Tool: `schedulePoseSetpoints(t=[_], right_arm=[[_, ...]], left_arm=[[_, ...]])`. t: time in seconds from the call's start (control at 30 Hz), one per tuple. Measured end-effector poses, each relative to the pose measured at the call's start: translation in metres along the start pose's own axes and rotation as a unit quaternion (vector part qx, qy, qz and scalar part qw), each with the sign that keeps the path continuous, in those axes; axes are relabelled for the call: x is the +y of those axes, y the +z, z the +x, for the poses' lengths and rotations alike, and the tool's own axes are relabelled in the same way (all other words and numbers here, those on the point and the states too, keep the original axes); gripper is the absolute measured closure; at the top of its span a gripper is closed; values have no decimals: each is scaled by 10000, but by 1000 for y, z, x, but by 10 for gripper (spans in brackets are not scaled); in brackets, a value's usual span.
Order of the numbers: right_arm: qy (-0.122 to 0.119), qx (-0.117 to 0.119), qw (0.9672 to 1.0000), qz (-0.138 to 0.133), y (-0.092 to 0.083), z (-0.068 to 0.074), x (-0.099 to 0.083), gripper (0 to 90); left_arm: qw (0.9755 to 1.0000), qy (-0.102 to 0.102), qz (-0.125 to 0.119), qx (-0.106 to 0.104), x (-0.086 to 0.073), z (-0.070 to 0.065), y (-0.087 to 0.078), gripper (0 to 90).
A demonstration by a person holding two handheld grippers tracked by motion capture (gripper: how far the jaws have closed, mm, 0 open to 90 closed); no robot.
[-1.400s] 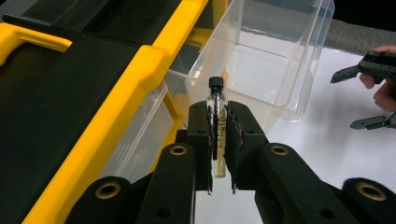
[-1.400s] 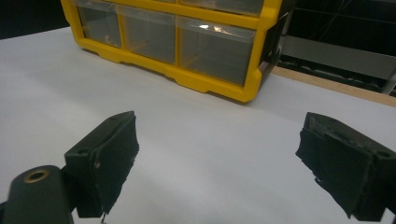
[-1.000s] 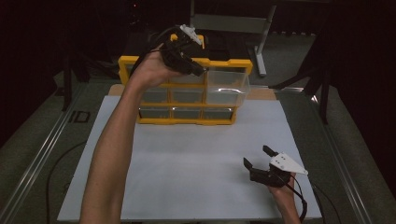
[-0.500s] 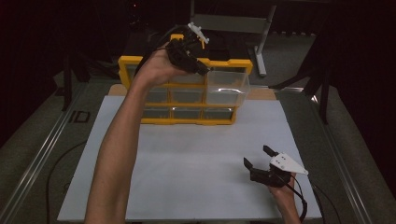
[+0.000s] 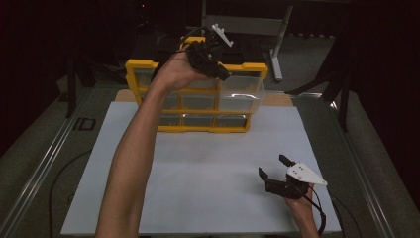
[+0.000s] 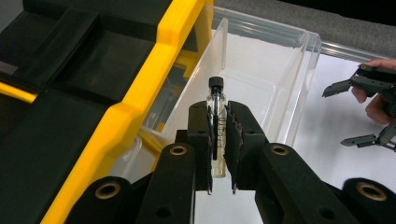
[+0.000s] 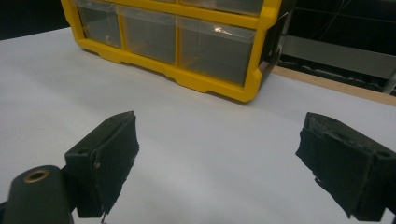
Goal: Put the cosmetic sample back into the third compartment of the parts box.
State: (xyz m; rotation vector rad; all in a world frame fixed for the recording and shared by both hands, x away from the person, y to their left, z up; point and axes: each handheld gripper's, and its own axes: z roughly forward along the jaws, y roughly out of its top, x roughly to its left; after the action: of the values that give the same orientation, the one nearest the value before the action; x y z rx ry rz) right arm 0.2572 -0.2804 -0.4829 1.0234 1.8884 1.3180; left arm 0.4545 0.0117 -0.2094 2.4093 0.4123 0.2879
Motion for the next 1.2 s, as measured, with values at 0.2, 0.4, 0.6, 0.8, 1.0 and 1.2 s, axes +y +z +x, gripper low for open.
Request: schedulePoseSetpoints(t=[0.2,0.4,0.6,0.8,1.0,1.2], right_arm=[[-1,-3,10000,-1,0,0,0,115],[-8,7,10000,4,0,0,0,116],[-15,19,10000,19,0,1,0,116],[-9,17,10000,3,0,0,0,115],[-11,20,10000,11,0,0,0,116],[-20,10,10000,0,0,0,0,116]], left_arm=[[10000,1,-4,-25,2,-3,4,814],[10000,51,-19,-67,5,-7,9,813],[9999,92,-7,-96,7,-10,14,811],[9999,129,72,-81,6,-11,16,811],[9999,86,82,32,4,-10,15,753],[9981,-287,-112,534,2,-7,12,163]])
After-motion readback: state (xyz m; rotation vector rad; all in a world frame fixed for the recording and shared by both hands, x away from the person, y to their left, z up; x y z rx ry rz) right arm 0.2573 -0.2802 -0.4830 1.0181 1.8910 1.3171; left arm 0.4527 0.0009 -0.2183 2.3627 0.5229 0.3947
